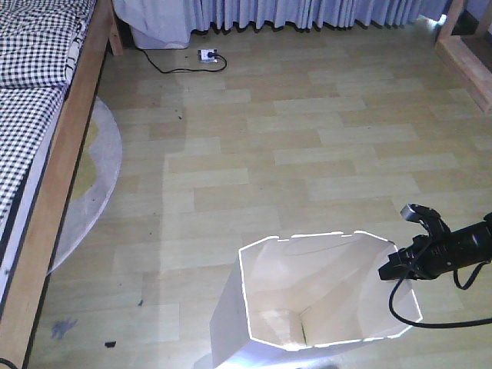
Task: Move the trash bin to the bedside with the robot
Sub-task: 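Drive the base toward the bed while holding the bin in the right gripper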
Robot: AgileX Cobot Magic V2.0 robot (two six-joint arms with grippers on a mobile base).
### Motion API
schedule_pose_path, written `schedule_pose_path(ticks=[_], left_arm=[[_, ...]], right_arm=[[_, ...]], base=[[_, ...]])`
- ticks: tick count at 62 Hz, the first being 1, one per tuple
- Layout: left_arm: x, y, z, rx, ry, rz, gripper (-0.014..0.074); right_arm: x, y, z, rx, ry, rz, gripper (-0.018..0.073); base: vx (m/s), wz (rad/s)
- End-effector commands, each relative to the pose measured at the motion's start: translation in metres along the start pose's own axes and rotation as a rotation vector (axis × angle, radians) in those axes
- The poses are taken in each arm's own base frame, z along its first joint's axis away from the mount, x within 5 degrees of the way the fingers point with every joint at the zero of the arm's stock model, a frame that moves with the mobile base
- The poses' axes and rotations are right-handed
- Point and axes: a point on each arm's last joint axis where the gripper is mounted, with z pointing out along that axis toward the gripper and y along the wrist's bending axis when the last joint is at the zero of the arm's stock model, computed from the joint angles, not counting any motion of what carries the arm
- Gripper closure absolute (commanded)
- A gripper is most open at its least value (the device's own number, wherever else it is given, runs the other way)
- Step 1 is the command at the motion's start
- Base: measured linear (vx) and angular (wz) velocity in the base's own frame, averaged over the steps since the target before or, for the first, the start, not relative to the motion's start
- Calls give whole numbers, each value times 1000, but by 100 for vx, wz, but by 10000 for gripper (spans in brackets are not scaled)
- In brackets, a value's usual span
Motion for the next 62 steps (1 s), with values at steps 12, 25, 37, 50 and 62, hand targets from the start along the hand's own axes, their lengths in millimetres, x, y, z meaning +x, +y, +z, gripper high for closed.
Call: schedule_pose_path(ticks=[12,25,37,50,62], left_arm=[[-3,0,0,7,-69,-23,603],[-3,0,0,7,-69,-23,603],[-3,0,0,7,-69,-23,603],[-3,0,0,7,-69,-23,603],[-3,0,0,7,-69,-23,603]], right_arm=[[-18,29,-23,-211,-87,3,563],[-18,29,-23,-211,-87,3,563],[-18,29,-23,-211,-87,3,563],[-18,29,-23,-211,-87,3,563],[-18,29,-23,-211,-87,3,563]], base=[[35,5],[33,6],[31,6],[31,3],[32,-4]])
